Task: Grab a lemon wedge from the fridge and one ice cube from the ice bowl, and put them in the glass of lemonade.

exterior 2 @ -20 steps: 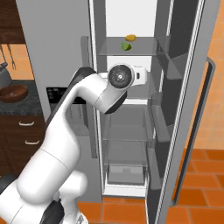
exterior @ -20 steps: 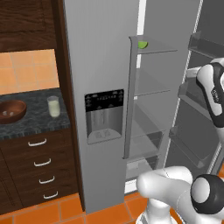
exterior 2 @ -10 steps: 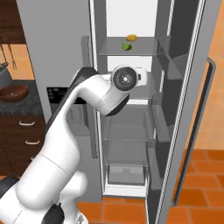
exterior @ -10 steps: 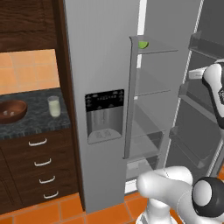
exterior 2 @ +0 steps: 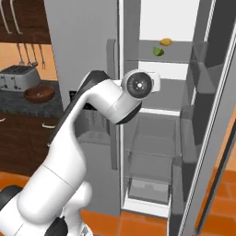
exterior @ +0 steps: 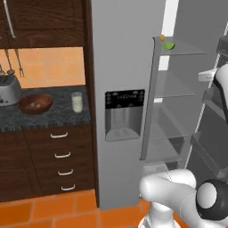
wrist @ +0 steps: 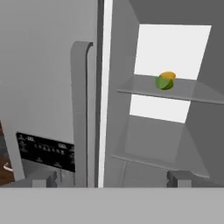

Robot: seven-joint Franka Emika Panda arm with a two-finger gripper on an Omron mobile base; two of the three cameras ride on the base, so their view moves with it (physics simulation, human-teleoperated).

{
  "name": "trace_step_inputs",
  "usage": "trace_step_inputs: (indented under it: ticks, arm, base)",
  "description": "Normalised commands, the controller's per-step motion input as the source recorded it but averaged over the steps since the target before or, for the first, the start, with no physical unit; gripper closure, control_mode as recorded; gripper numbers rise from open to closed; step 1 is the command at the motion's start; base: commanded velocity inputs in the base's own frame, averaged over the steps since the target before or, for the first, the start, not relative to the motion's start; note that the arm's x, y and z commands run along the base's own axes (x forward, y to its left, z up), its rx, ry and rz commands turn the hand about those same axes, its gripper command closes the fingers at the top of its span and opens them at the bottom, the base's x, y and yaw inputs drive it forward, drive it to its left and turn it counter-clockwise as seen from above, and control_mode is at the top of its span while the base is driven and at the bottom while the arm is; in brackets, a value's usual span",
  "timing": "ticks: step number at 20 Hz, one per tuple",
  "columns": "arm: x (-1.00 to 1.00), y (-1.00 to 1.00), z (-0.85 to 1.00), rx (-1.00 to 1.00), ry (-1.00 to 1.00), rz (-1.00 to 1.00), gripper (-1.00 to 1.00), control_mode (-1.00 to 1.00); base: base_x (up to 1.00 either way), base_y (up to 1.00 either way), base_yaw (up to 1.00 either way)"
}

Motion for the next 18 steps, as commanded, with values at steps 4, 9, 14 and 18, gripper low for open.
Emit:
trace_step_inputs:
  ticks: [4, 9, 14, 18]
  arm:
    - [0.0, 0.0, 0.0, 0.0, 0.0, 0.0, -1.0, 1.0]
    - [0.0, 0.0, 0.0, 0.0, 0.0, 0.0, -1.0, 1.0]
    - [0.0, 0.0, 0.0, 0.0, 0.0, 0.0, -1.0, 1.0]
    - [0.0, 0.0, 0.0, 0.0, 0.0, 0.0, -1.0, 1.0]
  base:
    - [0.14, -0.24, 0.34]
    - [-0.03, -0.28, 0.16]
    - [0.03, -0.63, 0.01]
    - [0.18, -0.36, 0.0]
